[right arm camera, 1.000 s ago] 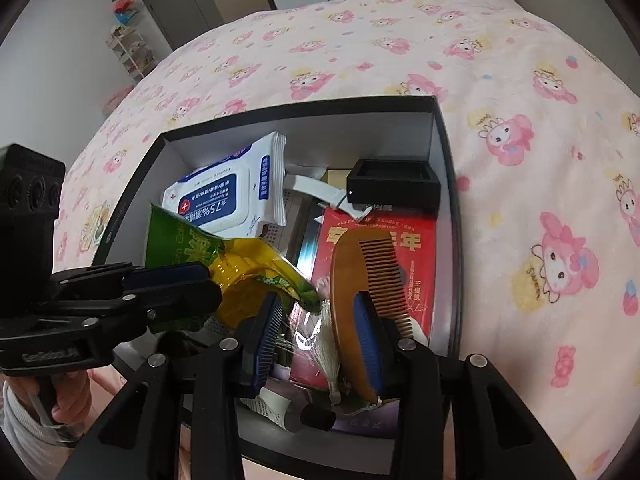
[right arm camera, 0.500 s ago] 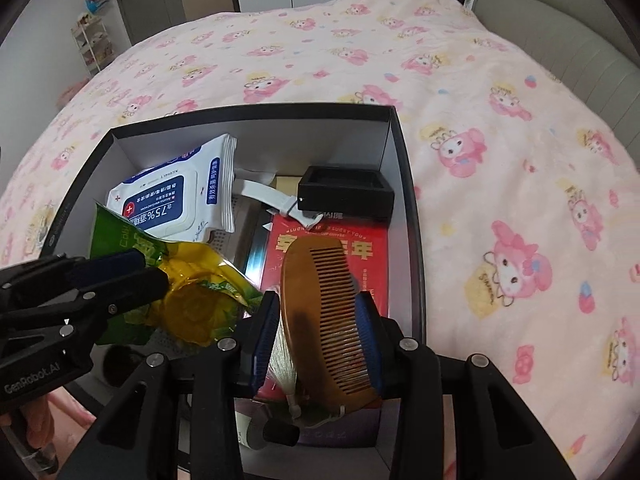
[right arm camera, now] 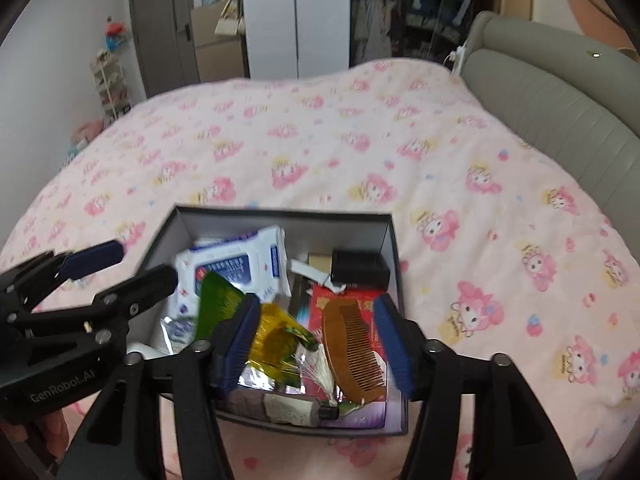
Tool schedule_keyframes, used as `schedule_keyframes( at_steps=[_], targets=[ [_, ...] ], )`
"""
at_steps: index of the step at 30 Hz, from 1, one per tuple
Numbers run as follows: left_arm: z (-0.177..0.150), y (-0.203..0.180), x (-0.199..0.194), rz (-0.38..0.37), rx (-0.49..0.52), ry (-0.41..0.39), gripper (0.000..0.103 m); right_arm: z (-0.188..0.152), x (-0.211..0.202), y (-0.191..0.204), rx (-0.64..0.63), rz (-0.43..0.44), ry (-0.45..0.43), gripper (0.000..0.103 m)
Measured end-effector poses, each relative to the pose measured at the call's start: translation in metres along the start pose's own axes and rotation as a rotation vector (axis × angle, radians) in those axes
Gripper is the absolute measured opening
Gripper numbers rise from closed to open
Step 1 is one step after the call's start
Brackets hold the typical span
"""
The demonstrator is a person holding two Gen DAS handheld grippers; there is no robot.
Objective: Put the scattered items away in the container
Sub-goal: 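Open both grippers to release the comb and lift them from the box, then reach both grippers down to the packaged cartoon sticker card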
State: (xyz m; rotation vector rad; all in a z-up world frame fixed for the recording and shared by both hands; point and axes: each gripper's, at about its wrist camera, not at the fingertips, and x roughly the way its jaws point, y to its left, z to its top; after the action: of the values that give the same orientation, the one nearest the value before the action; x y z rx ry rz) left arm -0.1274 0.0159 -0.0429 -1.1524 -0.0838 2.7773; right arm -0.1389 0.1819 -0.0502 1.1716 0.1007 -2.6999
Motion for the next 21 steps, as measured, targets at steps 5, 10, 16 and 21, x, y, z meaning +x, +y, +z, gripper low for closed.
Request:
schedule_keyframes(
  at_steps=[5, 10, 16, 21],
  targets=[
    [-0.004, 0.010, -0.035, 0.041, 0.004, -0.043, 0.080, 0.000, -0.028, 0.016, 0.005, 0.025, -0.058, 0.066],
    [-0.010, 0.033, -0.066, 0.088, -0.003, -0.072, 0.080, 0.002, -0.038, 0.042, -0.007, 0.076, -0.065, 0.066],
    [-0.028, 0.091, -0.092, 0.164, -0.053, -0.061, 0.080, 0.006, -0.032, 0.104, -0.080, 0.164, -0.054, 0.066],
    [-0.057, 0.176, -0.095, 0.237, -0.202, -0.004, 0.077, 0.006, -0.013, 0.175, -0.151, 0.310, -0.028, 0.066]
  ],
)
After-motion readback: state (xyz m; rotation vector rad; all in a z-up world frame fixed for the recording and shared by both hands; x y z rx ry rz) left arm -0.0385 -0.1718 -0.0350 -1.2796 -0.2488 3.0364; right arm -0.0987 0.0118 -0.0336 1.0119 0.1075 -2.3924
